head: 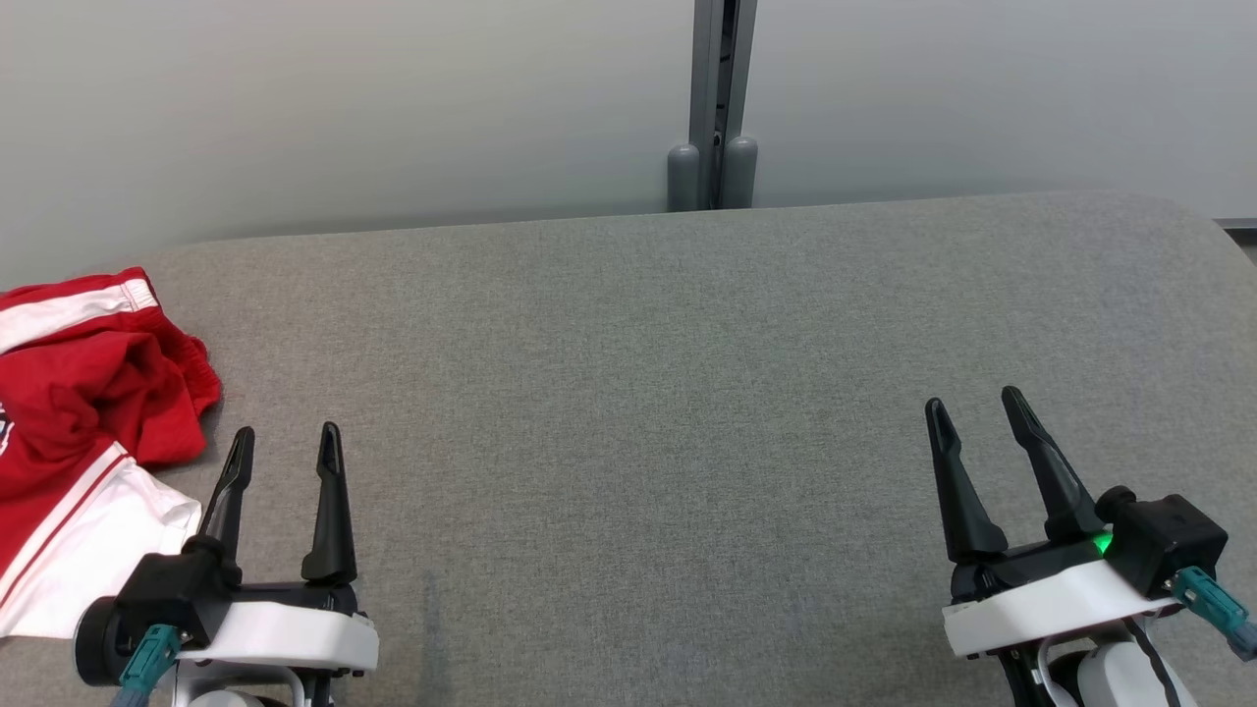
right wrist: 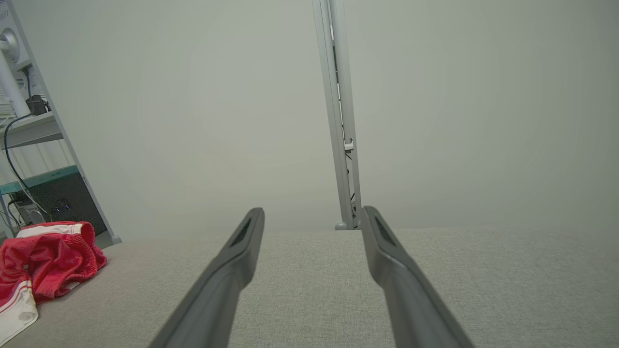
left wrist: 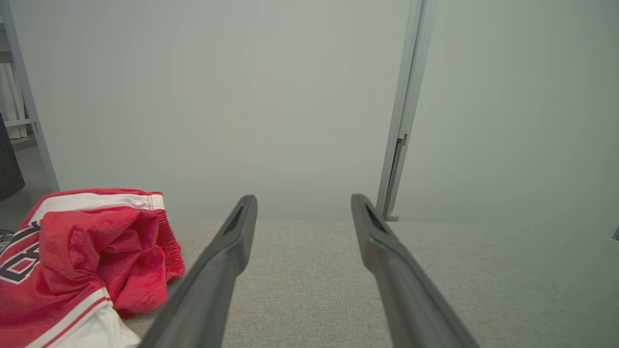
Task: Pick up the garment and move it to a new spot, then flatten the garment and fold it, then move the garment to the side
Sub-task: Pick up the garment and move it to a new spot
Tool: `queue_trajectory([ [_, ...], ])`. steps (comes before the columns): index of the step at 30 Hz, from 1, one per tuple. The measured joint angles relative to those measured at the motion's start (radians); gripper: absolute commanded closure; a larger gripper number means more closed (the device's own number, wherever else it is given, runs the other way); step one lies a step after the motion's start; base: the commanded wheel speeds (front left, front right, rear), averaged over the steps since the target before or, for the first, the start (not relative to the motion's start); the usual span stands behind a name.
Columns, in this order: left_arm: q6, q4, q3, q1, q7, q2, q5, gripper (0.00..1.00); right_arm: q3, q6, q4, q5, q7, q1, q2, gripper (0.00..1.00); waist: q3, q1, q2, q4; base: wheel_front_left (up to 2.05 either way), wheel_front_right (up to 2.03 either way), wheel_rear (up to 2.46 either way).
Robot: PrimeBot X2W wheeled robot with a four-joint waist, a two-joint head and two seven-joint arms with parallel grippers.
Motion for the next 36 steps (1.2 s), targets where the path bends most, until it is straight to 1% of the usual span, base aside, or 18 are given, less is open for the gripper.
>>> queue_trajectory([
  [29,0.000,0.010,0.001,0.000,0.000,0.000,-0.011,0.00,0.002,0.000,0.000,0.003,0.000,0.000,0.000,0.00,-0.003,-0.0001,0.0000,0.005,0.00,0.00,0.00],
  [36,0.000,0.022,-0.001,-0.004,0.000,0.000,-0.012,0.00,0.000,0.000,0.000,0.003,0.000,0.000,0.000,0.00,-0.001,0.0000,0.0000,0.027,0.00,0.00,0.00],
])
